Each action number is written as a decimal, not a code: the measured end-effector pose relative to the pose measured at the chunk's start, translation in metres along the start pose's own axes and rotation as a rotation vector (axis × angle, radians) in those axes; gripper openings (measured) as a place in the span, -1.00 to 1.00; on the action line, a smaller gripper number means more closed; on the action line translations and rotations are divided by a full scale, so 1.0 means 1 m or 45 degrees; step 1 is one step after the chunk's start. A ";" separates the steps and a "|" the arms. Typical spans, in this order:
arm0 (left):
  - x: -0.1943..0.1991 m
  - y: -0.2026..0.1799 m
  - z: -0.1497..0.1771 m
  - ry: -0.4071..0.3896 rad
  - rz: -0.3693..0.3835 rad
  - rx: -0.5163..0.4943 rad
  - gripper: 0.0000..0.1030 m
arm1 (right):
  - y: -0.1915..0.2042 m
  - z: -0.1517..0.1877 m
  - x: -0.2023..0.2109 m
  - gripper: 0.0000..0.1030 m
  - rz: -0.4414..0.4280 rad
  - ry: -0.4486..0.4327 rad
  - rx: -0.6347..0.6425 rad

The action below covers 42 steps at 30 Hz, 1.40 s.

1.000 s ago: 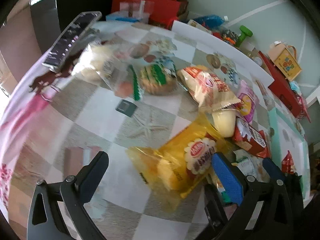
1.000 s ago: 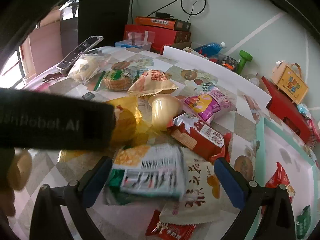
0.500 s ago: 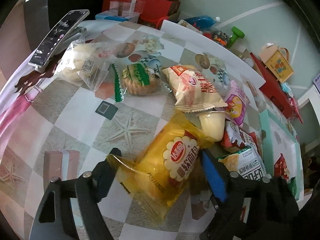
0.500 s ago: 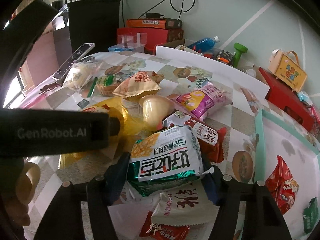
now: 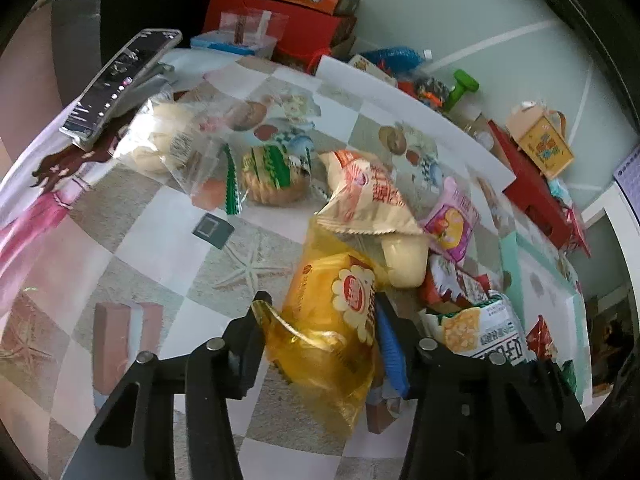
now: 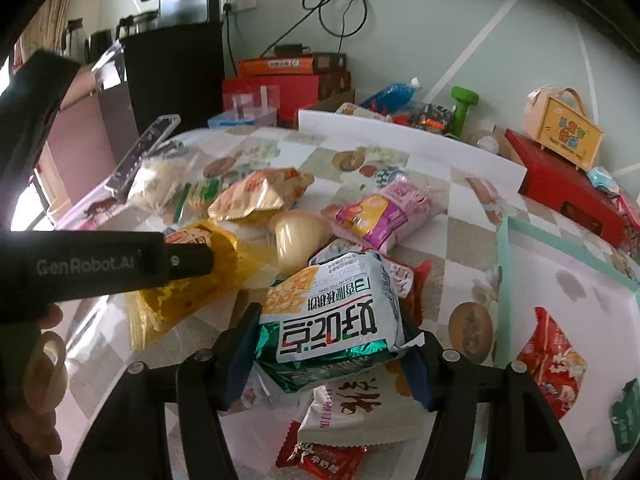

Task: Organize snacks
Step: 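Grasp the yellow bread bag with the left tool while the right tool grasps the white-green snack bag, then lift the white-green snack bag with the right tool while the left tool regrips the yellow bread bag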

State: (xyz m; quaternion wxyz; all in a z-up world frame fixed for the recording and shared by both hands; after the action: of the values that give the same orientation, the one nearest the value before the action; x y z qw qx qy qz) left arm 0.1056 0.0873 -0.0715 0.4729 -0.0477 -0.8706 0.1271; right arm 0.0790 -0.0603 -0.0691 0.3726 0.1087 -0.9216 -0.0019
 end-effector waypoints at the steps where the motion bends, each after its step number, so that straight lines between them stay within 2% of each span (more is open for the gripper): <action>1: 0.002 0.000 0.000 -0.007 0.002 0.004 -0.05 | -0.001 -0.001 0.002 0.29 -0.001 -0.006 -0.006; 10: 0.031 -0.003 -0.006 -0.096 0.022 0.004 -0.11 | -0.008 -0.008 0.016 0.29 -0.007 -0.060 -0.054; 15: 0.071 -0.012 -0.013 -0.240 0.038 -0.019 -0.16 | -0.014 -0.013 0.028 0.29 -0.023 -0.099 -0.087; 18: 0.080 -0.018 -0.015 -0.275 0.044 -0.033 -0.22 | -0.019 -0.016 0.033 0.29 -0.039 -0.116 -0.120; 20: 0.080 -0.021 -0.015 -0.276 0.047 -0.041 -0.28 | -0.021 -0.017 0.035 0.29 -0.035 -0.121 -0.128; 21: 0.080 -0.023 -0.015 -0.274 0.049 -0.046 -0.52 | -0.022 -0.017 0.036 0.29 -0.032 -0.123 -0.132; 22: 0.079 -0.025 -0.015 -0.273 0.049 -0.051 -0.63 | -0.023 -0.017 0.036 0.29 -0.032 -0.124 -0.135; 26: 0.069 -0.030 -0.014 -0.247 0.029 -0.080 -0.66 | -0.028 -0.018 0.037 0.29 -0.029 -0.124 -0.152; 31: 0.048 -0.023 -0.009 -0.149 -0.027 -0.066 -0.66 | -0.033 -0.016 0.032 0.29 -0.016 -0.096 -0.169; 34: 0.041 -0.018 -0.006 -0.107 -0.061 -0.053 -0.57 | -0.036 -0.014 0.029 0.29 -0.011 -0.071 -0.181; 36: 0.036 -0.015 -0.004 -0.076 -0.074 -0.041 -0.24 | -0.037 -0.011 0.027 0.29 -0.003 -0.052 -0.184; 40: 0.031 -0.011 0.000 -0.035 -0.108 -0.029 -0.07 | -0.038 -0.004 0.027 0.29 0.008 -0.018 -0.192; 42: 0.031 -0.010 0.001 -0.024 -0.118 -0.019 0.34 | -0.039 -0.002 0.028 0.29 0.017 -0.005 -0.203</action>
State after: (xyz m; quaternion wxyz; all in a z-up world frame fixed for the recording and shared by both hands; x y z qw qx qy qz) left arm 0.0885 0.0840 -0.0444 0.4698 -0.0094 -0.8772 0.0990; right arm 0.0681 -0.1039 -0.0520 0.3781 0.0726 -0.9200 -0.0732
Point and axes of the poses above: each gripper's, at about its wrist camera, not at the fingertips, and x roughly against the way its jaws point, y to its left, z to its underside, the point moved 2 cm from there along -x, roughly the way its jaws point, and after that the axes turned 7 degrees about -x, right-handed, at the moved point
